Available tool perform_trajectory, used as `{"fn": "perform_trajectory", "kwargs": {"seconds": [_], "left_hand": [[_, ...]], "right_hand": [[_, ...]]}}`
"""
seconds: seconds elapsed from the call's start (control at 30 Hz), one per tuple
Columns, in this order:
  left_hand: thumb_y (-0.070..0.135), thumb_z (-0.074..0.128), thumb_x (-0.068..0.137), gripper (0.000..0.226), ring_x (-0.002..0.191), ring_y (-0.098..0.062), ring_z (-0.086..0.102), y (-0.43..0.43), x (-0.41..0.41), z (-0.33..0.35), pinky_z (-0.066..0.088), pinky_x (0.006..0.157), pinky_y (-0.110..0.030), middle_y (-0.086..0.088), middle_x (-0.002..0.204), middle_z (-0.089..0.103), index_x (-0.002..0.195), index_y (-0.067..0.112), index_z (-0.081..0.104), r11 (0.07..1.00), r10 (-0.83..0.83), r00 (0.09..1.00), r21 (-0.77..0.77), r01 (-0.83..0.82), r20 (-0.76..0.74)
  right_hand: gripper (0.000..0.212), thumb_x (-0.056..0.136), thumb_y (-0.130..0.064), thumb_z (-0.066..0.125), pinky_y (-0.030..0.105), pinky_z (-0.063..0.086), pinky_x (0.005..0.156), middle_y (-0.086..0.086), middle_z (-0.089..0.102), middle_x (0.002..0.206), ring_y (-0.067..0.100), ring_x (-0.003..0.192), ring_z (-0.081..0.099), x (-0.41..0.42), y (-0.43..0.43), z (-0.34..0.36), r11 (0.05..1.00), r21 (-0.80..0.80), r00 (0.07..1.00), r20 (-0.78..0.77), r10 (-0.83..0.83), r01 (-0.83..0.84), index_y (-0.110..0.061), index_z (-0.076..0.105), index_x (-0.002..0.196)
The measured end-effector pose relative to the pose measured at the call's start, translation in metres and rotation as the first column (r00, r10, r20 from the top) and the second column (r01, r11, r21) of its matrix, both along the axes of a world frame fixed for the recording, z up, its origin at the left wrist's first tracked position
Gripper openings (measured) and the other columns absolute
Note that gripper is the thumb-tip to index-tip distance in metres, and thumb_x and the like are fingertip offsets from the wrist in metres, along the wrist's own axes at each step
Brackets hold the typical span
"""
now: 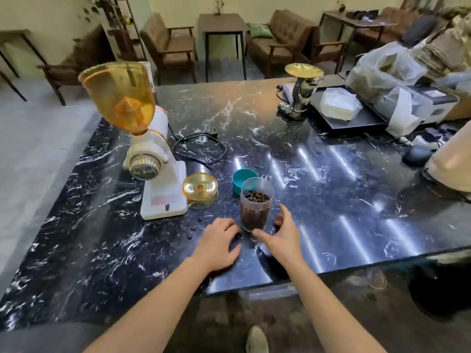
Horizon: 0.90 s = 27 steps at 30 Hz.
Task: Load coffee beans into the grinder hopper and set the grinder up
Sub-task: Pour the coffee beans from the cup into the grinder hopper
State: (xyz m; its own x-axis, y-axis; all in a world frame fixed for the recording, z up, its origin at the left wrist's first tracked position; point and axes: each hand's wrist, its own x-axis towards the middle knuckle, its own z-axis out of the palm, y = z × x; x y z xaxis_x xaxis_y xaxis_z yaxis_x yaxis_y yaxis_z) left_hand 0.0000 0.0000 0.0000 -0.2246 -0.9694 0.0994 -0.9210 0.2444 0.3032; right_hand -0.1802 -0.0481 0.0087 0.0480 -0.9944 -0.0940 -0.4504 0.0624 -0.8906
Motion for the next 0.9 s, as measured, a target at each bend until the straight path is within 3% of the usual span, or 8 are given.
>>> {"fn": "perform_trajectory", "kwargs": {"seconds": [0.1,0.27,0.4,0.47,0.57,0.67,0.77,0.9], "left_hand": [[0.029,0.062,0.074,0.030,0.092,-0.028,0.057,-0.001,-0.009,-0.013,0.053,0.071,-0.043,-0.008,0.104,0.063,0.097,0.011,0.065,0.995,0.082,0.995,-0.061,-0.085,-0.052],[0.026,0.064,0.081,0.031,0.100,-0.029,0.057,0.004,-0.005,-0.003,0.052,0.083,-0.042,-0.010,0.115,0.065,0.107,0.009,0.068,0.997,0.047,0.998,-0.059,-0.050,-0.042],[0.027,0.067,0.082,0.036,0.113,-0.024,0.055,0.005,0.009,0.020,0.044,0.099,-0.033,-0.009,0.128,0.062,0.115,0.011,0.068,0.982,-0.048,0.996,0.177,0.060,-0.070],[0.034,0.064,0.082,0.029,0.100,-0.009,0.062,0.004,0.027,0.040,0.047,0.088,-0.022,0.000,0.112,0.071,0.104,0.017,0.071,0.960,0.082,0.979,0.279,-0.027,-0.188],[0.025,0.065,0.084,0.011,0.073,0.006,0.065,0.001,0.076,0.075,0.051,0.074,-0.014,0.014,0.077,0.071,0.092,0.021,0.071,0.875,0.466,0.770,0.354,-0.330,-0.436],[0.016,0.070,0.086,0.006,0.064,-0.019,0.065,0.004,0.147,0.109,0.052,0.061,-0.027,0.002,0.060,0.070,0.086,0.011,0.069,0.742,0.670,0.586,0.414,-0.527,-0.455],[0.016,0.077,0.082,0.027,0.075,-0.019,0.066,0.003,0.204,0.140,0.054,0.065,-0.023,-0.012,0.085,0.074,0.104,0.005,0.066,0.715,0.696,0.559,0.373,-0.590,-0.451],[0.016,0.086,0.071,0.074,0.120,-0.019,0.053,-0.012,0.243,0.191,0.046,0.100,-0.034,-0.010,0.136,0.053,0.131,0.025,0.043,0.854,0.437,0.488,0.179,-0.488,-0.756]], "right_hand": [[0.114,0.047,-0.043,0.084,0.028,0.035,0.105,-0.006,0.040,0.146,0.008,0.131,0.038,0.003,-0.015,-0.001,0.995,-0.068,0.992,0.099,0.080,-0.073,-0.035,0.022,0.143],[0.089,0.049,-0.030,0.085,0.002,0.037,0.089,-0.035,0.052,0.117,-0.016,0.110,0.049,0.024,-0.032,0.011,0.979,-0.168,0.962,0.225,0.155,-0.119,-0.061,0.038,0.118],[0.082,0.049,-0.028,0.083,0.038,0.047,0.099,-0.010,0.057,0.120,0.007,0.112,0.054,0.048,-0.035,0.027,0.970,-0.220,0.943,0.287,0.167,-0.105,-0.042,0.047,0.121],[0.085,0.048,-0.035,0.082,0.043,0.047,0.100,-0.005,0.057,0.123,0.010,0.114,0.054,0.064,-0.047,0.042,0.949,-0.276,0.926,0.297,0.233,-0.151,-0.034,0.046,0.125],[0.091,0.048,-0.044,0.082,0.026,0.043,0.102,-0.005,0.056,0.127,0.002,0.117,0.052,0.091,-0.069,0.083,0.909,-0.373,0.900,0.307,0.310,-0.186,-0.031,0.045,0.129],[0.089,0.049,-0.041,0.082,0.024,0.043,0.102,-0.007,0.055,0.127,0.001,0.117,0.051,0.117,-0.087,0.127,0.863,-0.475,0.888,0.305,0.345,-0.173,-0.036,0.044,0.130],[0.089,0.051,-0.032,0.082,0.043,0.047,0.099,0.000,0.055,0.126,0.016,0.118,0.053,0.140,-0.096,0.169,0.799,-0.578,0.896,0.249,0.368,-0.167,-0.030,0.044,0.131],[0.087,0.051,-0.031,0.084,0.026,0.045,0.097,-0.004,0.057,0.123,0.007,0.114,0.053,0.161,-0.099,0.219,0.702,-0.686,0.911,0.142,0.387,-0.191,-0.031,0.046,0.129]]}}
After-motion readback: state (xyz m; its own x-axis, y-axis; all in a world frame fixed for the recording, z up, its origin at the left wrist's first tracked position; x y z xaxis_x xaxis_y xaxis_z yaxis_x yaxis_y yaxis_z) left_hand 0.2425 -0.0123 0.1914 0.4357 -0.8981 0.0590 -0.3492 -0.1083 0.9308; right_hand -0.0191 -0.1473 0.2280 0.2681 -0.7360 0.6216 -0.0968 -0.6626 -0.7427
